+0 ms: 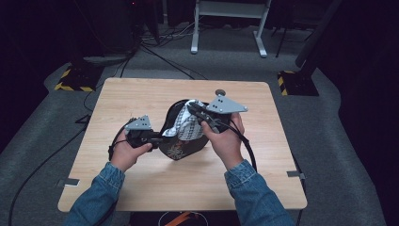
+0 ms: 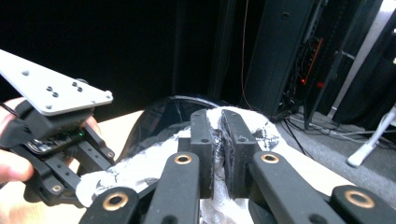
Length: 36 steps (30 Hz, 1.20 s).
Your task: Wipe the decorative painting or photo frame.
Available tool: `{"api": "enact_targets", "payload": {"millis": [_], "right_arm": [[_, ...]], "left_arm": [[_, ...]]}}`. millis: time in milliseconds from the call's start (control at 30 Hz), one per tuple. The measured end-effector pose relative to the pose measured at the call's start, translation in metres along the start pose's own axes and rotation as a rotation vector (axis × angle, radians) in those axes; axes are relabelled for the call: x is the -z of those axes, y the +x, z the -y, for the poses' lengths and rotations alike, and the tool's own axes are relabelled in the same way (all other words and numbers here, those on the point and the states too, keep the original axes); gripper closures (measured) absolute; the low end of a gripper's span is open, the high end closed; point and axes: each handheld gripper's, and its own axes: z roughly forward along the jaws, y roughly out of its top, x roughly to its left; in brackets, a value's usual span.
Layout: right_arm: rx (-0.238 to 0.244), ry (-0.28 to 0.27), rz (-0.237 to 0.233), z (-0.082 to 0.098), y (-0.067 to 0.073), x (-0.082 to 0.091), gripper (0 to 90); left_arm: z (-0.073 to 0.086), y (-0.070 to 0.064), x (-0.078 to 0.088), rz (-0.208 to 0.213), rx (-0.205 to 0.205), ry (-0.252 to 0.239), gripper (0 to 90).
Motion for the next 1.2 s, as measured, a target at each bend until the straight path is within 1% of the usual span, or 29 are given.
{"api": "enact_targets", "payload": {"millis": [67,100,133,267,533,800,1000,1100,1200], "right_arm": [[-0.011,0.017,0.012,0.004,-0.006,0.001,84.9],[-0.011,0.017,0.012,0.004,-0.006,0.001,84.9],[-0.017,0.027,0.018,0.007,-0.01,0.002,84.9],[-0.022,0.037,0.025,0.011,-0.014,0.003,84.9],[-0.029,0.08,0.061,0.025,-0.027,0.009,84.9],[-0.039,0.124,0.082,0.039,-0.035,0.011,84.9],[-0.042,0.166,0.086,0.047,-0.038,0.011,84.8],[-0.049,0.166,0.084,0.049,-0.037,0.011,84.9],[-0.041,0.161,0.081,0.048,-0.035,0.011,84.8]], "left_arm": [[0.0,0.0,0.0,0.001,0.001,0.0,80.0],[0.0,0.0,0.0,0.0,0.0,-0.001,80.0],[0.0,0.0,0.0,-0.001,-0.002,0.0,79.9],[0.0,0.0,0.0,0.003,0.001,-0.001,80.0],[0.0,0.0,0.0,0.002,-0.005,0.004,79.9],[0.0,-0.001,0.0,0.002,-0.004,0.005,79.8],[0.0,-0.001,0.0,0.003,0.003,0.004,79.8],[0.0,-0.001,0.0,0.003,0.004,0.008,80.0],[0.0,-0.001,0.0,0.002,0.007,0.01,80.0]]}}
